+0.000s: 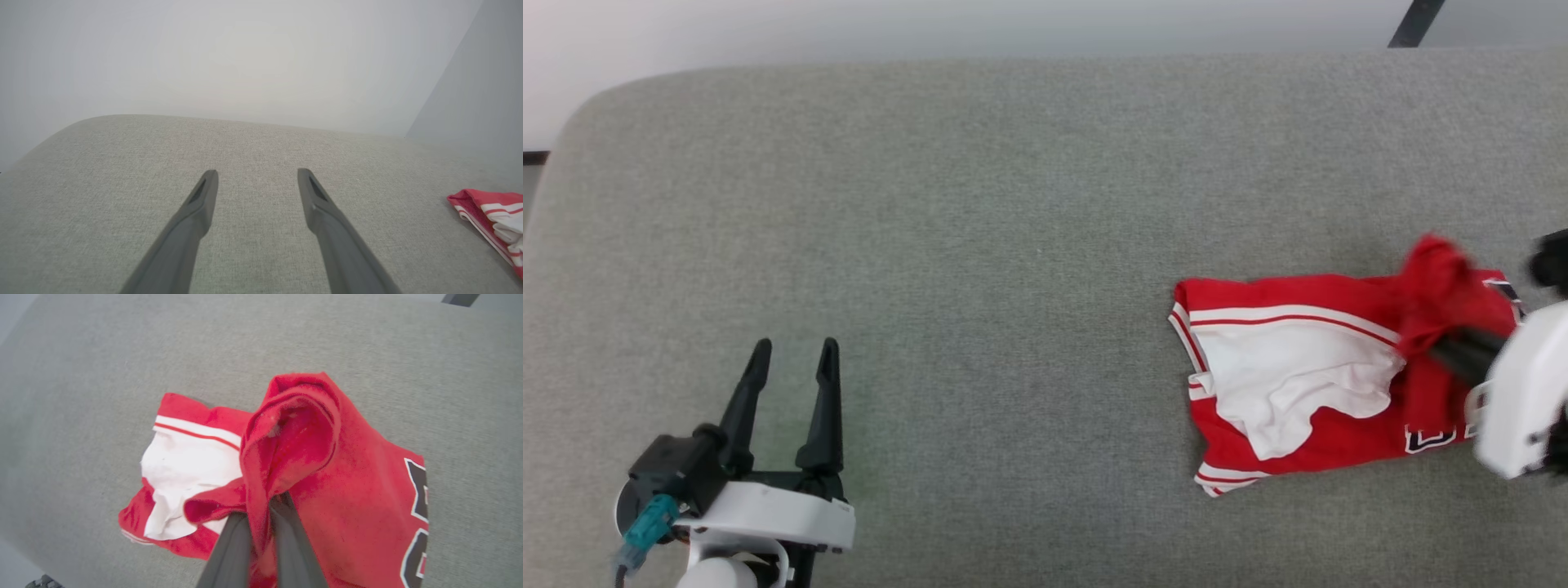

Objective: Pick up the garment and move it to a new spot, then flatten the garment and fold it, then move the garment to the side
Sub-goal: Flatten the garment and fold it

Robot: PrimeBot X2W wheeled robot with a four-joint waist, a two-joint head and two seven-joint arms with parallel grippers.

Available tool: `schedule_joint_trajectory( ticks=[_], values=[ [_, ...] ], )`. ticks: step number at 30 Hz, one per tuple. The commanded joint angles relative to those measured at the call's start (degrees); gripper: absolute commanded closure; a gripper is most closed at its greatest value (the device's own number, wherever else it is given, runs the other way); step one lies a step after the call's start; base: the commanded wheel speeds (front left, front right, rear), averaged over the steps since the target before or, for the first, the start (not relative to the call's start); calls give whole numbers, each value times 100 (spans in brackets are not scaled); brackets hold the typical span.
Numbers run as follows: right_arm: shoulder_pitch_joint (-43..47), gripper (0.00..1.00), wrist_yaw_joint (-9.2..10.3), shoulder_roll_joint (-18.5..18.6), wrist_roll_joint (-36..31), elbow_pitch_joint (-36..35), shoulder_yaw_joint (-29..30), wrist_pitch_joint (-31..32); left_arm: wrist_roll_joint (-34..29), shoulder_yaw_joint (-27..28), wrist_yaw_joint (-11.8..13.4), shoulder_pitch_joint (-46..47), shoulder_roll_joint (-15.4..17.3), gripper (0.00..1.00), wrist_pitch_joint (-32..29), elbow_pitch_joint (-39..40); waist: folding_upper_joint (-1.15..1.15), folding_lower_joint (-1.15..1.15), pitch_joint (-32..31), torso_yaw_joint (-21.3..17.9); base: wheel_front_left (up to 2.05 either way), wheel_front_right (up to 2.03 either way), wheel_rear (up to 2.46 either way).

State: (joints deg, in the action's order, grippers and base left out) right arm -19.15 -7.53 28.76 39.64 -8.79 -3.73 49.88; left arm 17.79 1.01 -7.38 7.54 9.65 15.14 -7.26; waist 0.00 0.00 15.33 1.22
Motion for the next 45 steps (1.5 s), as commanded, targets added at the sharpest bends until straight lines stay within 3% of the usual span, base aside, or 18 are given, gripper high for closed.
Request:
schedule_joint_trajectory(
  ticks=[1,4,17,18,19,20,21,22,34,45],
  values=[
    [8,100,10,-26,29,-76,-146,54,41,-14,-15,-66,-3,0,-4,-17,0,0,-55,63,0,0,0],
    [-81,100,10,-172,-12,-262,-698,152,74,-57,-15,-61,-41,0,-5,-40,0,0,-113,180,0,0,0],
    [-284,100,10,-384,-136,417,-1492,-461,98,-108,-15,-105,-97,0,-4,-78,0,0,-129,378,0,0,0],
    [-293,95,10,-393,-139,498,-1542,-522,99,-112,-15,-108,-100,0,-4,-83,0,0,-134,380,0,0,0],
    [-307,71,10,-402,-139,566,-1586,-581,103,-117,-15,-111,-97,0,-4,-90,0,0,-141,379,0,0,0],
    [-324,55,10,-405,-141,625,-1624,-634,108,-122,-15,-110,-91,0,-4,-97,0,0,-148,374,0,0,0],
    [-342,13,10,-406,-139,676,-1662,-673,118,-116,-15,-109,-80,0,-4,-102,0,0,-157,364,0,0,0],
    [-363,0,10,-415,-130,717,-1683,-733,126,-100,-15,-111,-72,0,-4,-108,0,0,-169,346,0,0,0],
    [-595,0,10,-326,138,810,-1493,-1150,146,-43,-15,-187,5,0,-4,-134,0,0,-401,-70,0,0,0],
    [-324,0,10,-318,32,1537,-577,-2228,304,-143,-15,-212,134,0,-4,-432,0,0,-667,-427,0,0,0]
  ],
)
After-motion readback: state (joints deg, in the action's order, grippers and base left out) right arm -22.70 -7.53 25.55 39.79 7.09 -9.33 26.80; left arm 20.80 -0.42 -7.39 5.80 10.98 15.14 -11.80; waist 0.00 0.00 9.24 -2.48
